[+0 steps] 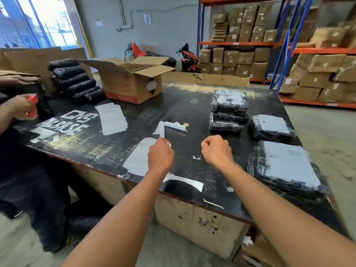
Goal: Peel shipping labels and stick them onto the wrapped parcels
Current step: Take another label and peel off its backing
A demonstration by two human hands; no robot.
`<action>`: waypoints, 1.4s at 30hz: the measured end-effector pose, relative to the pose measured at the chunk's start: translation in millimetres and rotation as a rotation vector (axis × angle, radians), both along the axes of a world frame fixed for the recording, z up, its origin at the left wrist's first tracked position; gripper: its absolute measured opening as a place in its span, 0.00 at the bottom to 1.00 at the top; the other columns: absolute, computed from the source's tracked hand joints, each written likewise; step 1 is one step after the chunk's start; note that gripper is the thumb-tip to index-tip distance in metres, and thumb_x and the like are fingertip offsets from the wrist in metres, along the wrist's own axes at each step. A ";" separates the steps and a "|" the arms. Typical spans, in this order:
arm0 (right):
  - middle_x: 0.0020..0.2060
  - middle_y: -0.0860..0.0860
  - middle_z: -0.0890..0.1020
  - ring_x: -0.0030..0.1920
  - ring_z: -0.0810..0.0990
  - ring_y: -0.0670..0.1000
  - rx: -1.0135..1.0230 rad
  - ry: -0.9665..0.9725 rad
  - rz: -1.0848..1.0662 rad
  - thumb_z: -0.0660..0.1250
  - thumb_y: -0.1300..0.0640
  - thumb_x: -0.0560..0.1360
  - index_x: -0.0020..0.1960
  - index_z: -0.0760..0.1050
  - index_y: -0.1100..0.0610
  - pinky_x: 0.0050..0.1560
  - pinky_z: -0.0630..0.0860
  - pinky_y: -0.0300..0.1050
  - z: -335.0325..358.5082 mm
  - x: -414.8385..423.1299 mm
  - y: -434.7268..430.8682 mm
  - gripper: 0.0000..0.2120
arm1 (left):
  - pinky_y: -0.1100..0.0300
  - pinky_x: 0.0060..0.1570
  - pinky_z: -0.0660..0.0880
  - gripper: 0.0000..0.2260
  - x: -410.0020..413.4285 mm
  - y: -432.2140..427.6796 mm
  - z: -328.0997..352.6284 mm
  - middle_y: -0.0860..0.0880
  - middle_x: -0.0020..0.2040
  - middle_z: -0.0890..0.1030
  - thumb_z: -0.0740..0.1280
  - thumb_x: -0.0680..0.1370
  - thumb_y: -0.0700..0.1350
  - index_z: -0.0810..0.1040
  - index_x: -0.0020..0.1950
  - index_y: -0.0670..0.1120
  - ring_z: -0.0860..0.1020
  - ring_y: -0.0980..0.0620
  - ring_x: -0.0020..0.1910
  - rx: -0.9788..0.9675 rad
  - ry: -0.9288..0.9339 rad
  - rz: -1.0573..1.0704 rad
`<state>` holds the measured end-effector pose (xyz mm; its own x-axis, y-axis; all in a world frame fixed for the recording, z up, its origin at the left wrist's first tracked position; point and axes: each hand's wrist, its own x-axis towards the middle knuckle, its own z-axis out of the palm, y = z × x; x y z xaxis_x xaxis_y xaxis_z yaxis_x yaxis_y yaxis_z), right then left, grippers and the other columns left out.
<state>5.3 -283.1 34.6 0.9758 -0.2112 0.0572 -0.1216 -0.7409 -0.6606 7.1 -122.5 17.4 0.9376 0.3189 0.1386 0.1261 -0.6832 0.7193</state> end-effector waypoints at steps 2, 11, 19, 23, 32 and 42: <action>0.44 0.55 0.84 0.46 0.81 0.62 0.003 0.039 0.012 0.58 0.61 0.75 0.41 0.81 0.55 0.44 0.77 0.48 -14.0 12.6 39.3 0.13 | 0.55 0.50 0.70 0.13 11.5 44.9 -7.0 0.42 0.57 0.81 0.57 0.82 0.41 0.80 0.59 0.42 0.77 0.40 0.56 0.044 -0.007 0.041; 0.40 0.54 0.82 0.42 0.78 0.61 -0.002 0.098 -0.049 0.57 0.61 0.74 0.35 0.75 0.55 0.38 0.71 0.46 -47.2 57.9 145.0 0.12 | 0.52 0.36 0.76 0.12 64.3 150.7 -24.9 0.47 0.37 0.81 0.58 0.77 0.37 0.80 0.40 0.45 0.79 0.44 0.37 0.209 0.103 -0.060; 0.57 0.53 0.82 0.58 0.79 0.59 -0.081 0.120 -0.089 0.66 0.55 0.77 0.57 0.81 0.51 0.48 0.73 0.48 -45.4 80.9 162.3 0.11 | 0.53 0.46 0.77 0.07 108.1 153.4 -40.2 0.45 0.46 0.83 0.66 0.79 0.47 0.81 0.46 0.45 0.80 0.41 0.48 0.184 0.077 -0.203; 0.63 0.54 0.77 0.63 0.75 0.59 -0.148 0.188 -0.060 0.69 0.51 0.76 0.60 0.81 0.52 0.59 0.75 0.53 -55.4 94.5 161.2 0.14 | 0.52 0.49 0.77 0.08 121.4 153.2 -51.3 0.43 0.51 0.82 0.69 0.77 0.46 0.81 0.51 0.42 0.80 0.40 0.51 0.235 0.131 -0.295; 0.59 0.51 0.75 0.63 0.71 0.58 -0.201 0.169 -0.105 0.72 0.52 0.75 0.52 0.84 0.48 0.61 0.72 0.56 -61.3 104.5 165.1 0.07 | 0.51 0.50 0.75 0.13 134.7 154.3 -60.4 0.42 0.56 0.81 0.71 0.76 0.46 0.79 0.58 0.42 0.78 0.40 0.55 0.302 0.128 -0.360; 0.44 0.46 0.86 0.49 0.81 0.51 0.100 0.051 -0.121 0.71 0.59 0.72 0.41 0.86 0.52 0.50 0.78 0.46 -33.3 96.8 161.3 0.06 | 0.55 0.53 0.74 0.08 123.9 163.3 -25.3 0.47 0.54 0.83 0.68 0.78 0.48 0.81 0.55 0.49 0.79 0.44 0.56 0.065 0.014 -0.353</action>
